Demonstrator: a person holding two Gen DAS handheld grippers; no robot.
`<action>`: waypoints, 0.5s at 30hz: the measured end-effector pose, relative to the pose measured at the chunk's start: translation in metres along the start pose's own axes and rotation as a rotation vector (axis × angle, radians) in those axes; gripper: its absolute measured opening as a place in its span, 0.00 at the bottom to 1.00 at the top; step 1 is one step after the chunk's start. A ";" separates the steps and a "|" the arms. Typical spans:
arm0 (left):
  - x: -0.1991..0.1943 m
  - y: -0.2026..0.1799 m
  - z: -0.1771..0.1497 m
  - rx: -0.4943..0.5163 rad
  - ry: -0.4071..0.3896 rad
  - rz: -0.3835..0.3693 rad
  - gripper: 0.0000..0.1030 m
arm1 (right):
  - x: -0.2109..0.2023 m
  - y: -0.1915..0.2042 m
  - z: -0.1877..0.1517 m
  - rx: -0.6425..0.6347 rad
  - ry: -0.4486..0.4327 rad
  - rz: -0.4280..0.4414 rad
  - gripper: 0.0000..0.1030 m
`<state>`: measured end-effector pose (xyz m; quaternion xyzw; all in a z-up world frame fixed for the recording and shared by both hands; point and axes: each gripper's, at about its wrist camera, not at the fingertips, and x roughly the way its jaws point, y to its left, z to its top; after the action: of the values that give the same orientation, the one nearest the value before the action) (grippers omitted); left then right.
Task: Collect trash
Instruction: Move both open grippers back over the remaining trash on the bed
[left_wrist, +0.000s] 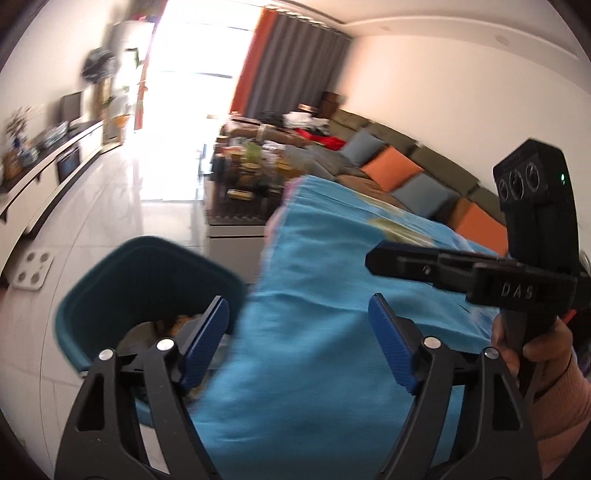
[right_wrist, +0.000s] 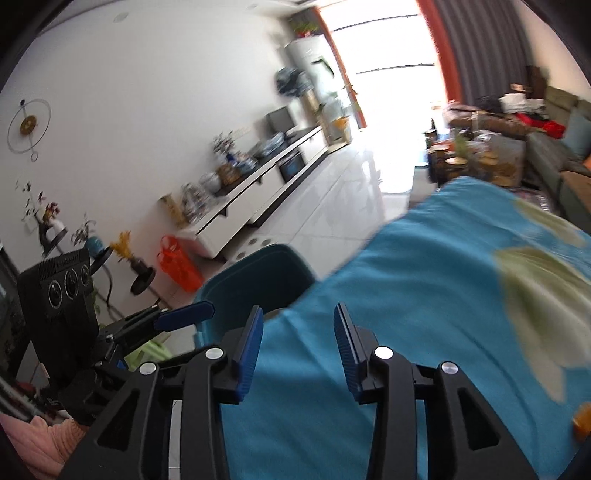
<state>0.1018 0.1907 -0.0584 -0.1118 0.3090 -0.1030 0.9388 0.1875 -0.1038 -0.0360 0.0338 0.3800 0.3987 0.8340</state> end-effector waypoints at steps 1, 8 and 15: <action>0.004 -0.013 0.000 0.019 0.005 -0.025 0.76 | -0.008 -0.005 -0.003 0.010 -0.009 -0.013 0.37; 0.030 -0.086 -0.002 0.125 0.047 -0.142 0.77 | -0.079 -0.067 -0.035 0.113 -0.083 -0.197 0.42; 0.061 -0.144 0.001 0.199 0.093 -0.203 0.77 | -0.124 -0.122 -0.048 0.204 -0.142 -0.353 0.50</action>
<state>0.1326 0.0370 -0.0521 -0.0442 0.3275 -0.2326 0.9147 0.1847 -0.2847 -0.0387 0.0789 0.3587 0.2025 0.9078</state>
